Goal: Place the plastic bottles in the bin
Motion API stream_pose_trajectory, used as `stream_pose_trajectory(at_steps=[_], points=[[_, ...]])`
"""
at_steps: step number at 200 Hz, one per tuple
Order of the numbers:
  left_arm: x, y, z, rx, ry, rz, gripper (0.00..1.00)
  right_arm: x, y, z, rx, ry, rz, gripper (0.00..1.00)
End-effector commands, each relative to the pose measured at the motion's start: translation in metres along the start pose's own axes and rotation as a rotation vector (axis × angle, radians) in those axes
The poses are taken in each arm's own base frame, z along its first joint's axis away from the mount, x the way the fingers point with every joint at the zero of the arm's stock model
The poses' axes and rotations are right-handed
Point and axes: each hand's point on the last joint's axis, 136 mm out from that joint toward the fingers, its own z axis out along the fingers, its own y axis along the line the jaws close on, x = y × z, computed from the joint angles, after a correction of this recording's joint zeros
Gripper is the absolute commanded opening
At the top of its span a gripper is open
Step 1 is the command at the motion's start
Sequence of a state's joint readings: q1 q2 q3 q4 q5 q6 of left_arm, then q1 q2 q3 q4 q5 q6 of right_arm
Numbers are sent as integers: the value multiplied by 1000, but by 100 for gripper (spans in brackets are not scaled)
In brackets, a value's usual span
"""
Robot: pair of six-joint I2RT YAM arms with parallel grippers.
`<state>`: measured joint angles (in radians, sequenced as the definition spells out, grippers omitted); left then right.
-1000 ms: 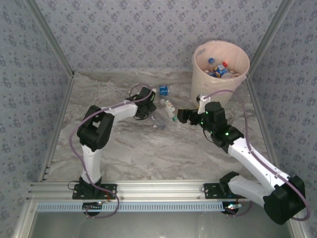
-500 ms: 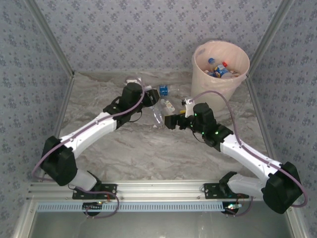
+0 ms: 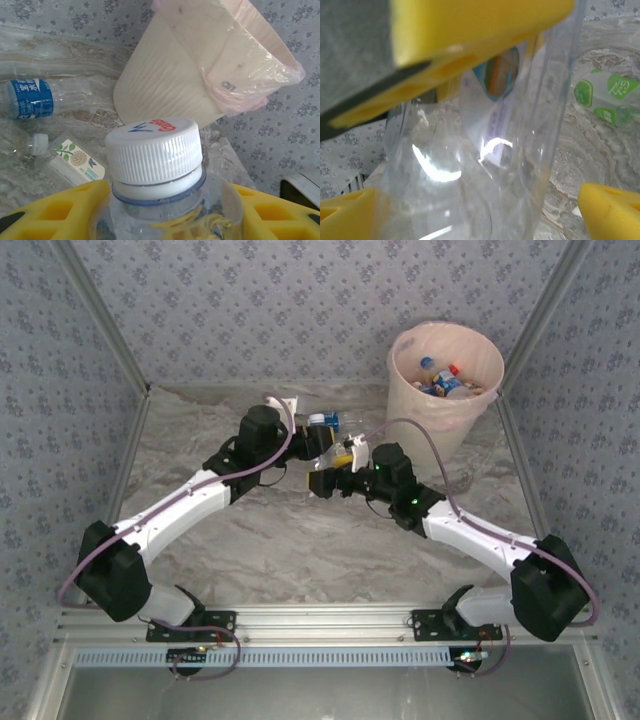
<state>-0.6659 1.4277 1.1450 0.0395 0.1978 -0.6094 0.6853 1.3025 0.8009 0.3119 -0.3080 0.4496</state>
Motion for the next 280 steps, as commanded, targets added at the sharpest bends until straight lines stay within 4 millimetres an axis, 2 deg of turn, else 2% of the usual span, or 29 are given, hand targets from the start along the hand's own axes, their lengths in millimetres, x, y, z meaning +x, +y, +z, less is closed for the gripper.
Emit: stream_pose_trajectory(at_steps=[1,35,75,107,123,158,170,187,207,225,257,280], points=[[-11,-20,-9,77,-38,32,42,-29,15,6,-47,-75,20,94],[-12,-19,-7,87,-52,18,42,-22,11,13,-25,-51,52,75],[-10,-14,-3,61,-45,16,46,-25,7,12,14,-63,46,64],[-12,-21,-6,68,-11,9,61,-18,-9,10,114,-22,14,54],[-14,-23,-8,73,-8,3,66,-13,-16,5,157,3,-9,49],[-23,-27,-17,102,-22,-51,93,-14,-25,-5,215,3,-51,43],[-32,-24,-24,112,-40,-88,97,-14,-34,-8,251,9,-64,43],[-46,-13,-38,103,-81,-140,98,-19,-49,-14,323,22,-88,40],[-55,2,-58,66,-140,-161,98,-35,-64,-26,397,11,-112,35],[-54,25,-76,-46,-214,-162,98,-61,-68,-39,424,-40,-145,31],[-39,67,-105,-223,-320,-202,98,-116,-69,-63,442,-158,-203,17],[-27,80,-117,-276,-337,-215,98,-157,-73,-81,449,-233,-221,13]])
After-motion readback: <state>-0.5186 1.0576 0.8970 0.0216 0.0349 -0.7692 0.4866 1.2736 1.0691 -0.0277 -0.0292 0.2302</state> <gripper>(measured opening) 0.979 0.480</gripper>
